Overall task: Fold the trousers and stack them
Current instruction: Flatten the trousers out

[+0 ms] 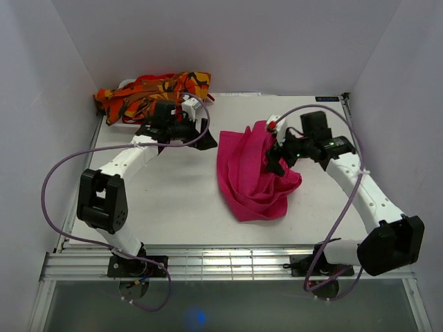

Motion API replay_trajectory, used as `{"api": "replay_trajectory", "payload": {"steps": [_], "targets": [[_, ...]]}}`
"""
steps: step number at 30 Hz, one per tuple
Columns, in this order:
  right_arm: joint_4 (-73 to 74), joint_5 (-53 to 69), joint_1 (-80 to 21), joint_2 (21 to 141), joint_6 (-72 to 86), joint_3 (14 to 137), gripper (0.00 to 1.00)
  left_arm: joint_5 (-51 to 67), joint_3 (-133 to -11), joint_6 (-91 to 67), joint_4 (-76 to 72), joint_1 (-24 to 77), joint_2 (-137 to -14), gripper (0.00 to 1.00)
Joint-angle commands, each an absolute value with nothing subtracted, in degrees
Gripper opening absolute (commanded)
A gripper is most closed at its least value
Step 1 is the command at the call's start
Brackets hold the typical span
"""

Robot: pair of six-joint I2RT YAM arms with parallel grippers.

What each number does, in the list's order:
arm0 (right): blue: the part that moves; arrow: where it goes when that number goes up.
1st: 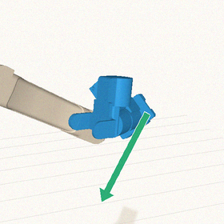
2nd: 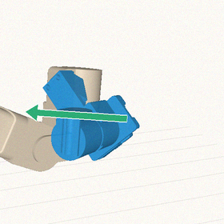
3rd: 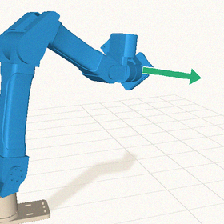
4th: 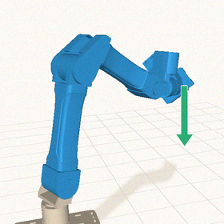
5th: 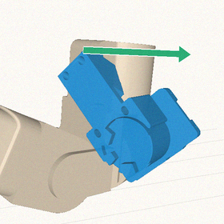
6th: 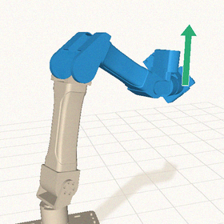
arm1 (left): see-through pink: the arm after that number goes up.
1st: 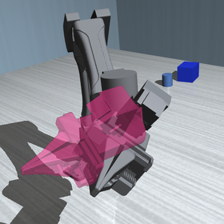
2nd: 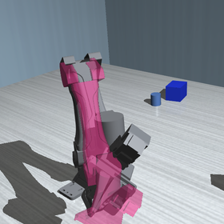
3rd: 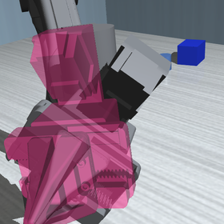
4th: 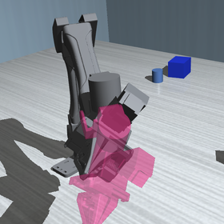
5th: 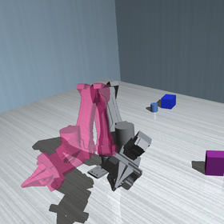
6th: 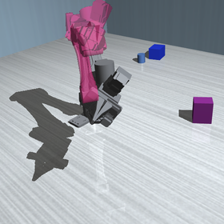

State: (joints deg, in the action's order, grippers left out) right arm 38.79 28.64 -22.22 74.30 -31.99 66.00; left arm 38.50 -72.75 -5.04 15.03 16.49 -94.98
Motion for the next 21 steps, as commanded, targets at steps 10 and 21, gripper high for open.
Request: {"api": "replay_trajectory", "payload": {"steps": [10,21], "targets": [[28.0,15.6,-9.0,88.8,-24.5,79.8,0.94,14.9,-87.7,-9.6,18.5,27.5,-109.9,0.98],[27.9,18.3,-7.6,101.4,-23.9,84.0,0.98,18.0,-89.0,-15.3,21.6,27.5,-119.3,0.98]]}}
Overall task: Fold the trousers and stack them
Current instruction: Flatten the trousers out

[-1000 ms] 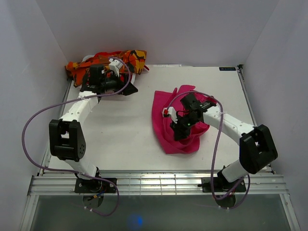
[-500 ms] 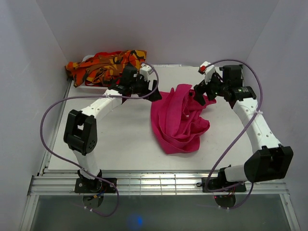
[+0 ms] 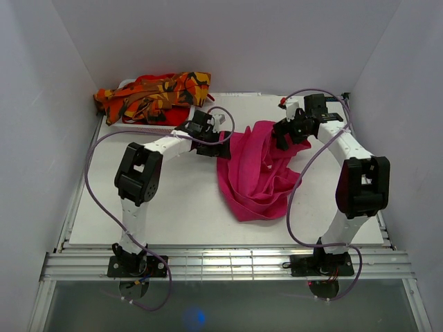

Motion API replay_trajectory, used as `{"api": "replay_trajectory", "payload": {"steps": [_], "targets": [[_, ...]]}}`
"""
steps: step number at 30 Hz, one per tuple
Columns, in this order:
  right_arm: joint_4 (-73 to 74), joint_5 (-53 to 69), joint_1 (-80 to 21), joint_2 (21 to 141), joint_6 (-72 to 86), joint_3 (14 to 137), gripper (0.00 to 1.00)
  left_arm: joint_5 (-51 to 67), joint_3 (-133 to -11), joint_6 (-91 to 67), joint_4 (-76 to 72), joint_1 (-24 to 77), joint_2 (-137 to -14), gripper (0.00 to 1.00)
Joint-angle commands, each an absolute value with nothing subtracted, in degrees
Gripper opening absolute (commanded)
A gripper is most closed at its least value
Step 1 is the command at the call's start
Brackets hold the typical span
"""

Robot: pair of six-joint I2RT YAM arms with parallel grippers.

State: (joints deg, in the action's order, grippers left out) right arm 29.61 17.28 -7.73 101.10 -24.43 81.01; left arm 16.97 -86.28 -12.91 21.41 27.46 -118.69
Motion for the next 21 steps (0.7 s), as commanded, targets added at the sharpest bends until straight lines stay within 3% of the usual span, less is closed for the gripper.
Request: {"api": "replay_trajectory", "payload": {"steps": [1,7,16,21], "targets": [[27.9,18.7,-7.5,101.7,-24.0,83.9,0.98,18.4,-89.8,-15.7,21.4,27.5,-120.1,0.98],[28.0,21.3,-6.8,101.6,-23.9,82.9,0.89,26.7,-91.2,-20.3,15.4,27.4,-123.0,0.98],[29.8,24.3,-5.4,99.9,-23.5,83.1,0.50,39.4,-87.8,-27.9,2.4,27.5,-123.0,0.84],[30.8,29.3,-5.3,98.5,-22.6,82.3,0.15,43.2,-82.8,-32.0,-6.3,28.5,-117.3,0.84]]}}
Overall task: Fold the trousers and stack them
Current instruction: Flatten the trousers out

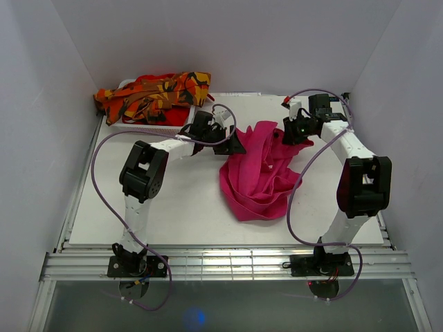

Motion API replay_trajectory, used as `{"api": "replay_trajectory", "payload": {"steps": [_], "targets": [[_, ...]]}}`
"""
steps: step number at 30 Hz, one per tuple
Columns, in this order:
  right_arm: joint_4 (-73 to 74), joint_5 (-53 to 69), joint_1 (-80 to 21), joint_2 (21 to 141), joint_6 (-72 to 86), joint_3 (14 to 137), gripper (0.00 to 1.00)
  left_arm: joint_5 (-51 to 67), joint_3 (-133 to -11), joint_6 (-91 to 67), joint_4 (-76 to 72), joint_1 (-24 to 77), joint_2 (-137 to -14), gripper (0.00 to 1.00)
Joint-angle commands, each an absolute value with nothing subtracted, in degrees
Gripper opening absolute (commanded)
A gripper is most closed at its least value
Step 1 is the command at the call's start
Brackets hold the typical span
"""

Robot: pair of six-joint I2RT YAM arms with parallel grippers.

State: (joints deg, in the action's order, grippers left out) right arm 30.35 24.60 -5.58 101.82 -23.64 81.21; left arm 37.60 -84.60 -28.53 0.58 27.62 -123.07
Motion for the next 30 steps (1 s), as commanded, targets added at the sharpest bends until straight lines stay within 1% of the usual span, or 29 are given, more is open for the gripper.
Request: {"api": "replay_trajectory", "payload": {"steps": [1,2,7,15,20,22,23,26,27,30], "targets": [[31.2,30.2,-5.3,98.5,-22.4,82.3,0.10,42.4,-83.1,-32.0,-5.7,29.2,-116.8,0.84],[32.2,32.4,-5.3,98.8,-21.9,82.4,0.08,42.0,-83.3,-31.6,-5.4,29.5,-116.5,0.84],[32.9,38.7,-5.4,98.2,-19.9,82.1,0.08,37.8,-87.3,-28.8,-0.5,32.5,-117.2,0.87],[33.5,40.5,-5.4,96.1,-19.5,80.5,0.08,35.1,-90.2,-28.9,-0.3,33.7,-119.1,0.88],[33.9,41.5,-5.4,95.7,-19.8,80.3,0.08,33.5,-92.8,-27.4,2.5,34.7,-121.2,0.89],[33.8,41.6,-5.4,95.5,-19.8,80.3,0.08,31.5,-94.5,-26.4,4.3,35.0,-122.3,0.87],[33.7,41.5,-5.4,95.4,-19.8,80.2,0.08,30.5,-94.7,-26.1,4.7,35.0,-122.7,0.85],[33.7,40.2,-5.4,94.8,-20.0,80.2,0.08,25.2,-95.4,-24.1,7.9,34.9,-123.7,0.67],[33.7,39.6,-5.4,94.6,-20.1,80.2,0.08,24.0,-95.0,-23.6,9.0,34.6,-123.4,0.53],[33.7,38.0,-4.6,93.7,-20.4,80.4,0.08,21.5,-93.4,-22.2,9.8,33.7,-121.8,0.31]]}}
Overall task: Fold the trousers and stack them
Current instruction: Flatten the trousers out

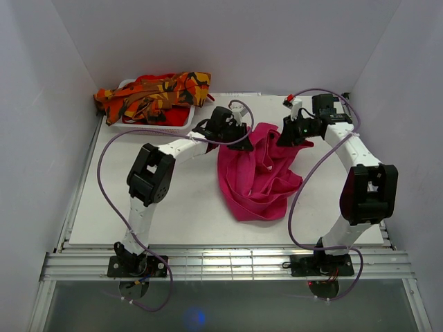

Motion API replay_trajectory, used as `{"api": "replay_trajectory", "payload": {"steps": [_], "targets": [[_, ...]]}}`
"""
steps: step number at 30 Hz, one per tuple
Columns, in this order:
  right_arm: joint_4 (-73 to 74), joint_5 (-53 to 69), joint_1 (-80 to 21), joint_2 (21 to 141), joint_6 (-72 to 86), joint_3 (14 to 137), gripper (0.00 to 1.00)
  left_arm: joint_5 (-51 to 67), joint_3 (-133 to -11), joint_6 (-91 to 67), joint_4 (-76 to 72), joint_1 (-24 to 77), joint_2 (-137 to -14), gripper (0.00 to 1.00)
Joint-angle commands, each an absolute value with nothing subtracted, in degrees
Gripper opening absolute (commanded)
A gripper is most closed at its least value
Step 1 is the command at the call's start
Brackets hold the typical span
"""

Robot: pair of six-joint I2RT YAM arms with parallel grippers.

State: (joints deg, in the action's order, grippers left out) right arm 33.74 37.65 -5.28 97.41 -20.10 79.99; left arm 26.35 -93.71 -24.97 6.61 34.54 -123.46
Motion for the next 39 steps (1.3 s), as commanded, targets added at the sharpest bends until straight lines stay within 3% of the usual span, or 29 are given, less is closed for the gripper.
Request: {"api": "replay_trajectory", "payload": {"steps": [1,4,7,8,10,25,33,39], "targets": [[33.8,37.9,-3.9,93.3,-20.3,80.5,0.08,20.6,-93.0,-21.7,10.4,33.4,-121.6,0.29],[34.5,37.4,-2.6,92.8,-20.1,81.3,0.08,21.2,-93.3,-19.9,12.3,32.6,-121.4,0.31],[35.6,36.8,-0.8,92.0,-20.1,82.0,0.08,20.0,-93.3,-19.3,14.5,32.2,-121.0,0.19],[36.0,36.1,-0.8,91.8,-20.2,82.2,0.08,19.0,-92.8,-19.2,15.1,31.8,-120.8,0.07],[37.4,33.7,1.8,90.9,-21.0,82.4,0.08,17.8,-91.0,-18.9,16.4,30.7,-119.6,0.00],[45.0,13.2,18.0,84.8,-36.9,72.5,0.08,14.2,-58.3,-12.7,26.4,16.4,-94.1,0.00],[50.9,14.7,19.6,85.6,-39.1,68.6,0.08,15.8,-59.3,-5.6,31.2,-5.1,-91.3,0.00],[50.5,16.2,19.8,87.3,-37.1,68.5,0.08,17.5,-60.3,-1.8,30.6,-15.3,-91.8,0.00]]}}
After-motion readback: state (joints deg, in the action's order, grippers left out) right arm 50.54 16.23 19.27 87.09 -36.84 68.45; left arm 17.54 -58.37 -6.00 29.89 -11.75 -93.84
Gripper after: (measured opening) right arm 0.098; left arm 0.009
